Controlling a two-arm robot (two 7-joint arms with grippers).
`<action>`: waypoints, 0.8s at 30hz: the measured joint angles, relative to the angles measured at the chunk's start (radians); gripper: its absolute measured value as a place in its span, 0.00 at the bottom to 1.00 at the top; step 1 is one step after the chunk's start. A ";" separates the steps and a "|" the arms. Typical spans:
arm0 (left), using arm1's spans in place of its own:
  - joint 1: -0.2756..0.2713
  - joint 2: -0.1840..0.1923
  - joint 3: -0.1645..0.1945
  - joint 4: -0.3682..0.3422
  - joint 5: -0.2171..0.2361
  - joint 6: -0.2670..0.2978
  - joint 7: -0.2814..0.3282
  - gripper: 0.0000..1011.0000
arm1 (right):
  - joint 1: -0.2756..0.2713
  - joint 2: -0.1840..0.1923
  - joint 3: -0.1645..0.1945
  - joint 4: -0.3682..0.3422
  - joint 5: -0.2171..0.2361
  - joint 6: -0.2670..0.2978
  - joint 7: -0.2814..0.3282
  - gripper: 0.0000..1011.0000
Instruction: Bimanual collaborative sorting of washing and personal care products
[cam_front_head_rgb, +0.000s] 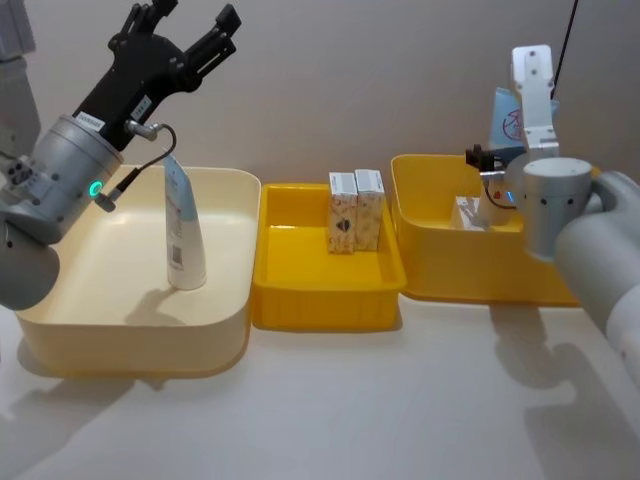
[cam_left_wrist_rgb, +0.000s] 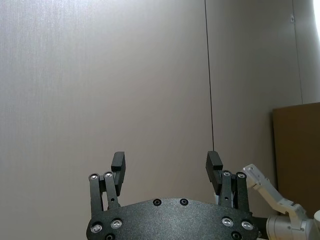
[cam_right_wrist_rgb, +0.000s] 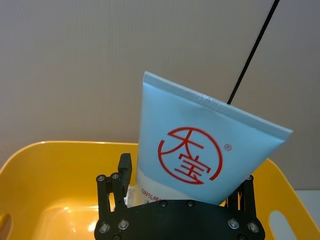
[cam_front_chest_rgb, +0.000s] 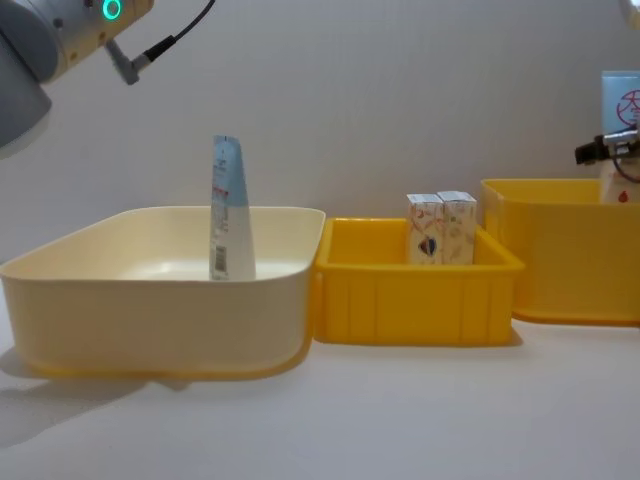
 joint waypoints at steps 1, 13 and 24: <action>0.000 0.000 0.000 0.000 0.000 0.000 0.000 0.99 | -0.010 0.004 0.001 -0.020 0.001 0.001 0.001 0.99; 0.000 0.000 0.000 0.000 0.000 0.000 0.000 0.99 | -0.166 0.063 0.038 -0.346 0.039 0.011 0.068 0.99; 0.000 0.000 0.000 0.000 0.000 0.000 0.000 0.99 | -0.278 0.103 0.073 -0.601 0.073 -0.018 0.130 0.99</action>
